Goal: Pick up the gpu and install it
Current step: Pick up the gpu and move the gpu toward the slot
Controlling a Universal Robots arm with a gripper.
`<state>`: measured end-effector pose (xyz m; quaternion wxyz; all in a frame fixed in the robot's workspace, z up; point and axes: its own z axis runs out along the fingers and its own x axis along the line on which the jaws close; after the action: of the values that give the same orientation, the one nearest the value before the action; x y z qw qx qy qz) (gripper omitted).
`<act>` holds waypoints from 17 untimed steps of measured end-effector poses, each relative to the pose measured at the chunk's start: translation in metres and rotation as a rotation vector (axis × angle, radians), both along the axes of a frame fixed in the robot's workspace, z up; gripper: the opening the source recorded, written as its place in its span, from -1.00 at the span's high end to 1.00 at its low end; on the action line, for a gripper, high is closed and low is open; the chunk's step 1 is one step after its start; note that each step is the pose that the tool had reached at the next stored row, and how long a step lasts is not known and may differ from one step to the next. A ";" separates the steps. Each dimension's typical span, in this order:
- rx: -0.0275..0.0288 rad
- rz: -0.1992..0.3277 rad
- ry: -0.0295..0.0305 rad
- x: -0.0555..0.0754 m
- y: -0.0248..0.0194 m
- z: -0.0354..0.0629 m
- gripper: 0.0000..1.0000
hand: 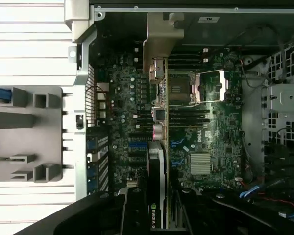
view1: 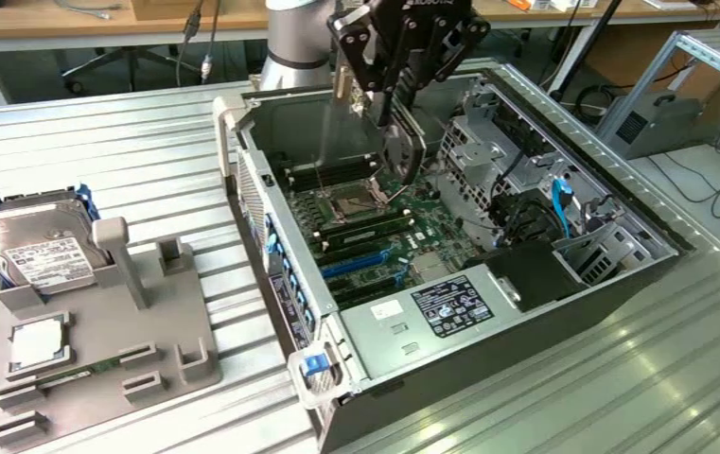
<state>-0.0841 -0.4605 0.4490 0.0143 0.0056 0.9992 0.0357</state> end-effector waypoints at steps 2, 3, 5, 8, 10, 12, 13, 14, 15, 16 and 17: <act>-0.0001 0.000 0.0000 0.009 0.0001 0.0000 0.45; -0.0001 0.000 0.0000 0.020 0.0001 0.0000 0.45; -0.0001 0.000 0.0000 0.034 0.0002 0.0000 0.45; -0.0001 0.000 0.0000 0.050 0.0004 0.0001 0.45; -0.0001 0.000 0.0000 0.058 0.0004 0.0000 0.45; -0.0001 0.000 0.0000 0.070 0.0004 0.0000 0.45; 0.0000 0.000 0.0000 0.076 0.0005 0.0000 0.45; 0.0001 0.000 -0.0001 0.081 0.0005 0.0000 0.45; 0.0000 0.000 -0.0001 0.086 0.0006 0.0000 0.45; 0.0000 0.000 0.0000 0.090 0.0006 0.0000 0.45; -0.0001 0.000 0.0000 0.095 0.0006 0.0000 0.45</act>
<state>0.0105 -0.4599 0.4491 0.0143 0.0055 0.9992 0.0357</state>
